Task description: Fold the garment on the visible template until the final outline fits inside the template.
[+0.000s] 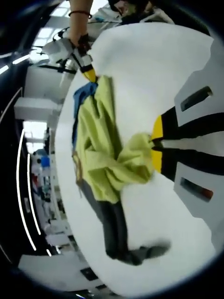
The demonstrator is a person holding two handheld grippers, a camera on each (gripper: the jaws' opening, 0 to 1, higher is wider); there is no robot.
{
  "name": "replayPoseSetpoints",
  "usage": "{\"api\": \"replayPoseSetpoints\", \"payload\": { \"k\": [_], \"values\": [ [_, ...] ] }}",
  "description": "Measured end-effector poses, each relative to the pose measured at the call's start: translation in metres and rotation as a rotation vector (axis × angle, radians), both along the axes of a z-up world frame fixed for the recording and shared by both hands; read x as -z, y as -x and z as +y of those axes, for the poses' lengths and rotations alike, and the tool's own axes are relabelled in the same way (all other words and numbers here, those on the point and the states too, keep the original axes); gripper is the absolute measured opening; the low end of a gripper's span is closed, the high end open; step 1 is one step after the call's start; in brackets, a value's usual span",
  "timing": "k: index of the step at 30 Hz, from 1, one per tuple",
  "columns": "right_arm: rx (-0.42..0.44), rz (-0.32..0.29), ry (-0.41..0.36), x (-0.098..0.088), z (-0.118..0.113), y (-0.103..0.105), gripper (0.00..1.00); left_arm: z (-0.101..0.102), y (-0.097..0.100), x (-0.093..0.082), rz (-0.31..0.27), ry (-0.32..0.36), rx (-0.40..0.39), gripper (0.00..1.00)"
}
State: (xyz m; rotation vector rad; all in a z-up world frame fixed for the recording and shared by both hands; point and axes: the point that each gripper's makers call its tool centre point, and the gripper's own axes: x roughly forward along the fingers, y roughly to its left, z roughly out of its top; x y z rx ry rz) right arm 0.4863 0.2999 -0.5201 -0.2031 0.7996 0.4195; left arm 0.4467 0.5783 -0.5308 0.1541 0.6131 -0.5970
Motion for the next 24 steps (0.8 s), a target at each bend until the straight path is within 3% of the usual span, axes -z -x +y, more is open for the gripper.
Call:
{"api": "replayPoseSetpoints", "payload": {
  "k": [6, 10, 18, 24],
  "values": [
    [0.040, -0.065, -0.004, -0.029, -0.022, -0.011, 0.00, 0.004, 0.006, -0.004, 0.006, -0.004, 0.013, 0.02],
    [0.088, -0.076, -0.005, -0.040, -0.041, -0.018, 0.00, 0.003, 0.010, -0.016, 0.000, 0.024, 0.015, 0.02],
    [0.313, -0.111, -0.016, -0.063, -0.102, -0.030, 0.00, -0.002, 0.018, -0.053, -0.038, 0.070, 0.032, 0.02],
    [0.403, -0.135, -0.015, -0.075, -0.132, -0.028, 0.00, -0.001, 0.026, -0.063, -0.047, 0.067, 0.048, 0.02]
  ]
}}
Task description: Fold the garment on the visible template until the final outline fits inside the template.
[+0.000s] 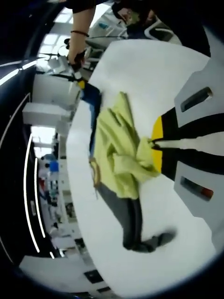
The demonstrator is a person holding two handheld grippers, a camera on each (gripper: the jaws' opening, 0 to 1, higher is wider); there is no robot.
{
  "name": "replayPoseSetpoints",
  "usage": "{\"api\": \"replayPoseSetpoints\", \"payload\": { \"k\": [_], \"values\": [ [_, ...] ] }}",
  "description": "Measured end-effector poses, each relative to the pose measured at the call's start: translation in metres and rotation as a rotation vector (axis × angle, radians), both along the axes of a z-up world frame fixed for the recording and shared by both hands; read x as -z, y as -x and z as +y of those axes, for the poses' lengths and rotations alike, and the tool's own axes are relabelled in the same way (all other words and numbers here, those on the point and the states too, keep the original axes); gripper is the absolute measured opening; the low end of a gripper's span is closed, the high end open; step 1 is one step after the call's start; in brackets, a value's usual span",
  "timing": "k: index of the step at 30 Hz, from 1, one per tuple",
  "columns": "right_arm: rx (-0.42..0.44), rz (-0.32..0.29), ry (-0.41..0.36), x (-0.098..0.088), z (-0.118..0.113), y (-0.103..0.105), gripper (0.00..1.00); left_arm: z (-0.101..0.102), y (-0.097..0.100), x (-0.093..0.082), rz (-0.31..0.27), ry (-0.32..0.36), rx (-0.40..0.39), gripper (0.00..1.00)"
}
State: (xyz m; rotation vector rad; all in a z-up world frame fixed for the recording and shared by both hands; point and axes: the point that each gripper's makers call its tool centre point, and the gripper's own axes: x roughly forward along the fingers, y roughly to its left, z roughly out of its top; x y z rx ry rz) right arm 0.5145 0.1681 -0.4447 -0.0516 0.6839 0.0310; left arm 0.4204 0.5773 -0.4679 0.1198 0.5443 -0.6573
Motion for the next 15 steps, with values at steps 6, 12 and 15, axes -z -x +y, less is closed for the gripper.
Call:
{"api": "replayPoseSetpoints", "payload": {
  "k": [6, 12, 15],
  "values": [
    [0.062, -0.016, -0.009, -0.010, -0.022, 0.002, 0.00, 0.007, 0.004, 0.000, -0.005, -0.016, 0.001, 0.02],
    [0.151, -0.028, -0.051, -0.016, -0.051, -0.001, 0.00, 0.013, 0.004, 0.000, 0.003, 0.004, -0.033, 0.02],
    [0.207, -0.025, -0.072, -0.017, -0.067, -0.001, 0.00, 0.014, 0.003, -0.001, -0.005, 0.003, -0.044, 0.02]
  ]
}}
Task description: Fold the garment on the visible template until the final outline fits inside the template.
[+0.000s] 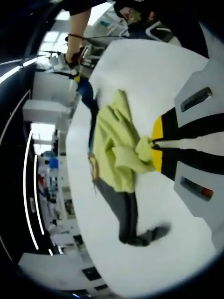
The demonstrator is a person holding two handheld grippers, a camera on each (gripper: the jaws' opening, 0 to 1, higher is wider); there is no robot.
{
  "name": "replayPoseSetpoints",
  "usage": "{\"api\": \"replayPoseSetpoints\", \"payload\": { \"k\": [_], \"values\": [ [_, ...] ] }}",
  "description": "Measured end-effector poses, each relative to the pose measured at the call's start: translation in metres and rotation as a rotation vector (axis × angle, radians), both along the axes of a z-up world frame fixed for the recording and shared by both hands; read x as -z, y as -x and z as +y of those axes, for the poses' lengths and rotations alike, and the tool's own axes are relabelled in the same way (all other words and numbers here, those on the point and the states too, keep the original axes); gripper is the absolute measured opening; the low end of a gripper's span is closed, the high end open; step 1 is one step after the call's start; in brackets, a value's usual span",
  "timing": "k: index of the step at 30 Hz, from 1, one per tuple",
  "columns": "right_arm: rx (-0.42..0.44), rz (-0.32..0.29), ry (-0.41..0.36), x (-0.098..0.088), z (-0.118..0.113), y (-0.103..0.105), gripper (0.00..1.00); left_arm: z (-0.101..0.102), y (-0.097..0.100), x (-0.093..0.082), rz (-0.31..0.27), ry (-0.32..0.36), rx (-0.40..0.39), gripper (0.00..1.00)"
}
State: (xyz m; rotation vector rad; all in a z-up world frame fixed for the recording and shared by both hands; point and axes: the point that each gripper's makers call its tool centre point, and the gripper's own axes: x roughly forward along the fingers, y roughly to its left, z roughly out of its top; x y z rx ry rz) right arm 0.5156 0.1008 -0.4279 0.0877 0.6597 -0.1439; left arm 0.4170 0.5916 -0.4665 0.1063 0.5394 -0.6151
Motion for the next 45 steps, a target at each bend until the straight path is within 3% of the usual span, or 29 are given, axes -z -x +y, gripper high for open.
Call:
{"api": "replayPoseSetpoints", "payload": {
  "k": [4, 13, 20, 27, 36, 39, 45],
  "values": [
    [0.040, 0.010, 0.002, 0.001, -0.018, 0.002, 0.00, 0.000, -0.002, -0.001, -0.025, -0.038, 0.013, 0.01],
    [0.075, 0.072, 0.050, 0.017, -0.047, 0.007, 0.00, 0.000, -0.003, -0.003, -0.026, -0.024, 0.013, 0.01],
    [0.045, 0.132, 0.054, 0.046, -0.053, 0.006, 0.00, 0.001, -0.001, -0.002, -0.018, -0.018, 0.022, 0.01],
    [0.068, 0.159, 0.118, 0.058, -0.064, 0.011, 0.01, 0.001, -0.001, -0.003, -0.018, -0.019, 0.029, 0.01],
    [0.036, 0.159, 0.153, 0.058, -0.054, 0.018, 0.31, 0.002, 0.000, -0.004, -0.017, -0.023, 0.036, 0.02],
    [0.004, 0.141, 0.134, 0.054, -0.039, 0.020, 0.43, 0.003, -0.001, -0.006, -0.024, -0.026, 0.037, 0.02],
    [-0.085, 0.129, 0.058, 0.056, 0.000, 0.027, 0.54, 0.006, -0.001, -0.008, -0.030, -0.027, 0.038, 0.02]
  ]
}}
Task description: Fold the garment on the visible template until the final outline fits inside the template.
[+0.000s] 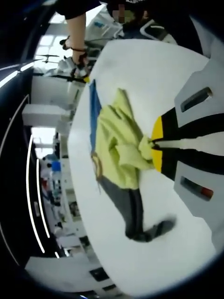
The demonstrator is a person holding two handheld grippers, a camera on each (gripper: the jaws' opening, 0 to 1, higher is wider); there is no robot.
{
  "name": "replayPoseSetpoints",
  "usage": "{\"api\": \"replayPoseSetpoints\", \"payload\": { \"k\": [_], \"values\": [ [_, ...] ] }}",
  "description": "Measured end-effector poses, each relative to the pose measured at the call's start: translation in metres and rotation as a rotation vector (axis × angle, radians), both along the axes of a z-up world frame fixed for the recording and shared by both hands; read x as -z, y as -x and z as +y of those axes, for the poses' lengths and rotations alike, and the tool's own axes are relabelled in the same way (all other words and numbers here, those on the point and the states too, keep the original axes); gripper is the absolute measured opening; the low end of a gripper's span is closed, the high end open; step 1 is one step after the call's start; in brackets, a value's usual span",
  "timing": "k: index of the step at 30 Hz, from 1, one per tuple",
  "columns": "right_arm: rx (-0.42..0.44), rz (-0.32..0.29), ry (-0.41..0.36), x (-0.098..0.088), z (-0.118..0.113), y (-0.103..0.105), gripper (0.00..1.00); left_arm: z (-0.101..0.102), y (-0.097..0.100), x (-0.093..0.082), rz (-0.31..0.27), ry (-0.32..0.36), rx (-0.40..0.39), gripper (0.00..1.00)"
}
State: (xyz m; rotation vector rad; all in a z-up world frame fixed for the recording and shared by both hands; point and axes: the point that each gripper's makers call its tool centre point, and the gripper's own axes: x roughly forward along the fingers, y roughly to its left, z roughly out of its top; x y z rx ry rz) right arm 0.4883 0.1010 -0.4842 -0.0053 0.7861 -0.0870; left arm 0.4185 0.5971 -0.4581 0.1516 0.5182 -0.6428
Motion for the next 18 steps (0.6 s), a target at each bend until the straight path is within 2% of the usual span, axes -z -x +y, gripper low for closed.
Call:
{"api": "replayPoseSetpoints", "payload": {
  "k": [4, 9, 10, 14, 18],
  "values": [
    [-0.093, -0.003, -0.066, 0.002, 0.037, 0.010, 0.57, 0.001, 0.002, -0.001, -0.004, -0.002, 0.000, 0.02],
    [-0.218, -0.012, -0.107, -0.001, 0.084, 0.022, 0.58, 0.002, 0.003, -0.003, -0.009, -0.003, 0.004, 0.02],
    [-0.284, -0.007, -0.112, -0.001, 0.101, 0.027, 0.59, 0.002, 0.004, -0.003, -0.010, -0.005, 0.004, 0.02],
    [-0.422, -0.010, -0.161, 0.000, 0.155, 0.045, 0.59, 0.004, 0.004, -0.001, -0.007, -0.007, -0.003, 0.02],
    [-0.538, 0.001, -0.179, 0.006, 0.193, 0.057, 0.59, 0.006, 0.004, 0.001, 0.001, -0.009, -0.014, 0.02]
  ]
}}
